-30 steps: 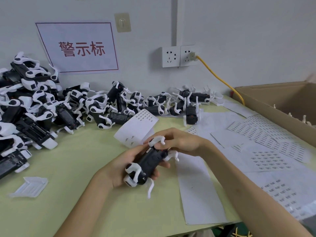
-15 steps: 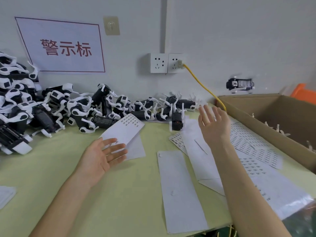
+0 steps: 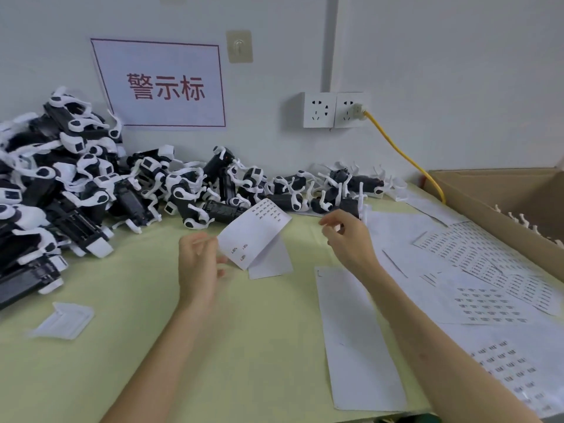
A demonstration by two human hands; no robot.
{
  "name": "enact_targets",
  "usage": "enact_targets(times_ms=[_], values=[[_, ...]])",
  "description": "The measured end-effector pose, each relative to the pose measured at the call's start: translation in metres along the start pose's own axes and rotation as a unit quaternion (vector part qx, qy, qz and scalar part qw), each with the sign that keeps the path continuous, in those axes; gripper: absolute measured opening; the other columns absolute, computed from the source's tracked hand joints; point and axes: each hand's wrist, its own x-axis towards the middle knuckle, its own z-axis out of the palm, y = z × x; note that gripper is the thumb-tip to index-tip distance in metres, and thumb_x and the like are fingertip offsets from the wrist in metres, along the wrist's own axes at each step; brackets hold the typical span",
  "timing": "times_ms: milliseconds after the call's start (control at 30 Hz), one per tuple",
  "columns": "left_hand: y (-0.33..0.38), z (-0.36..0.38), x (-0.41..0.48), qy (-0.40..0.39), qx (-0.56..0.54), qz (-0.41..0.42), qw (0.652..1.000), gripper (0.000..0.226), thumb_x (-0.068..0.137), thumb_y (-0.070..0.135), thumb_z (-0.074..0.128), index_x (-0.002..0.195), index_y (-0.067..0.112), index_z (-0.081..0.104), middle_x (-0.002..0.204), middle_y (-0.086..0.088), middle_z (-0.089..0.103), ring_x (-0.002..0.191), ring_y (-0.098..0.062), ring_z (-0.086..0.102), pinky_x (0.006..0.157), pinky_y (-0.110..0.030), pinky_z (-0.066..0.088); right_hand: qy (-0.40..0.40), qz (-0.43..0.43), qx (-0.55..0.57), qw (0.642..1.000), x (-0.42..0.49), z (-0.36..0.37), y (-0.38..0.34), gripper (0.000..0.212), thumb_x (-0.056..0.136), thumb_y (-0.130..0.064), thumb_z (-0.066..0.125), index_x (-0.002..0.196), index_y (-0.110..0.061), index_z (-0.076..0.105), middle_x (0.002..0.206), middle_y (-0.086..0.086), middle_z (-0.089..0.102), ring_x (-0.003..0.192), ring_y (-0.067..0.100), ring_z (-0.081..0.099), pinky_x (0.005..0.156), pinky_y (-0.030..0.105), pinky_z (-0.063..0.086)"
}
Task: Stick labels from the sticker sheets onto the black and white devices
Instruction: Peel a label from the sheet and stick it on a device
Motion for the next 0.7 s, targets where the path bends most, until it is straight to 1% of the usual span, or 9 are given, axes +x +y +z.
enact_targets(times_ms=[67, 133, 200, 267, 333, 433, 500, 600, 700], values=[[-0.003, -0.003, 0.000, 0.031, 0.067, 0.070, 0.995, 0.026, 0.097, 0.014, 0.057, 0.120, 0.024, 0.050, 0.124, -0.001, 0.060, 0.090, -0.014, 0.063, 0.080, -0.036, 0.053, -0.028, -0.015, -0.016, 0.999, -0.005, 0.009, -0.002, 0.020, 0.092, -0.009, 0.058, 0.092, -0.027, 0.066, 0.098, -0.004, 0.065, 0.084, 0.017, 0.063, 0.069, 0.027, 0.043], [-0.002, -0.006, 0.004, 0.053, 0.069, 0.114, 0.990, 0.035, 0.096, 0.010, 0.057, 0.127, 0.023, 0.048, 0.132, 0.001, 0.056, 0.090, -0.002, 0.058, 0.074, -0.019, 0.045, -0.049, -0.031, -0.027, 0.998, -0.009, 0.015, -0.003, 0.019, 0.093, -0.009, 0.059, 0.095, -0.026, 0.067, 0.102, -0.004, 0.064, 0.083, 0.015, 0.061, 0.071, 0.027, 0.043], [0.006, -0.008, 0.016, 0.082, 0.070, 0.127, 0.986, 0.044, 0.095, 0.010, 0.059, 0.137, 0.018, 0.047, 0.139, -0.001, 0.052, 0.096, -0.007, 0.058, 0.078, -0.019, 0.044, -0.054, -0.040, -0.040, 0.997, -0.011, 0.018, -0.005, 0.017, 0.093, -0.010, 0.060, 0.099, -0.023, 0.068, 0.106, -0.005, 0.062, 0.078, 0.012, 0.059, 0.068, 0.023, 0.043], [0.014, -0.009, 0.030, 0.084, 0.154, 0.155, 0.972, 0.052, 0.095, 0.015, 0.063, 0.144, 0.017, 0.045, 0.145, -0.002, 0.046, 0.113, -0.016, 0.055, 0.089, -0.027, 0.042, -0.054, -0.044, -0.046, 0.997, -0.011, 0.019, -0.006, 0.017, 0.093, -0.009, 0.060, 0.100, -0.021, 0.069, 0.107, -0.005, 0.060, 0.076, 0.010, 0.058, 0.064, 0.017, 0.041], [0.022, -0.008, 0.046, 0.047, 0.299, 0.211, 0.929, 0.059, 0.094, 0.018, 0.067, 0.148, 0.013, 0.043, 0.152, -0.008, 0.038, 0.131, -0.025, 0.046, 0.096, -0.033, 0.039, -0.054, -0.048, -0.048, 0.996, -0.011, 0.018, -0.008, 0.018, 0.092, -0.008, 0.059, 0.100, -0.021, 0.068, 0.108, -0.005, 0.060, 0.076, 0.010, 0.057, 0.063, 0.016, 0.040], [0.041, -0.005, 0.075, 0.008, 0.530, 0.297, 0.794, 0.073, 0.091, 0.027, 0.072, 0.154, 0.016, 0.037, 0.165, -0.014, 0.021, 0.147, -0.037, 0.031, 0.111, -0.053, 0.034, -0.050, -0.054, -0.048, 0.996, -0.011, 0.016, -0.010, 0.019, 0.092, -0.007, 0.059, 0.099, -0.022, 0.068, 0.107, -0.006, 0.059, 0.078, 0.008, 0.057, 0.064, 0.015, 0.039], [0.054, -0.005, 0.098, -0.027, 0.621, 0.315, 0.717, 0.076, 0.093, 0.033, 0.070, 0.157, 0.020, 0.032, 0.168, -0.014, 0.016, 0.152, -0.037, 0.021, 0.117, -0.056, 0.029, -0.050, -0.057, -0.048, 0.996, -0.011, 0.016, -0.009, 0.018, 0.092, -0.007, 0.059, 0.098, -0.023, 0.068, 0.107, -0.007, 0.059, 0.079, 0.007, 0.057, 0.064, 0.015, 0.039], [0.059, -0.009, 0.122, -0.064, 0.677, 0.267, 0.682, 0.055, 0.101, 0.034, 0.058, 0.151, 0.017, 0.044, 0.159, -0.008, 0.035, 0.150, -0.031, 0.023, 0.113, -0.054, 0.036, -0.049, -0.060, -0.041, 0.996, -0.011, 0.016, -0.006, 0.020, 0.093, -0.007, 0.060, 0.094, -0.024, 0.068, 0.106, -0.009, 0.058, 0.078, 0.006, 0.058, 0.064, 0.013, 0.040], [0.051, -0.019, 0.126, 0.011, 0.670, 0.286, 0.685, 0.032, 0.102, 0.030, 0.056, 0.125, 0.011, 0.069, 0.136, -0.008, 0.055, 0.133, -0.032, 0.039, 0.101, -0.048, 0.039, -0.050, -0.061, -0.033, 0.996, -0.009, 0.014, -0.006, 0.021, 0.093, -0.007, 0.060, 0.089, -0.026, 0.069, 0.105, -0.012, 0.058, 0.078, 0.008, 0.060, 0.064, 0.014, 0.041]])
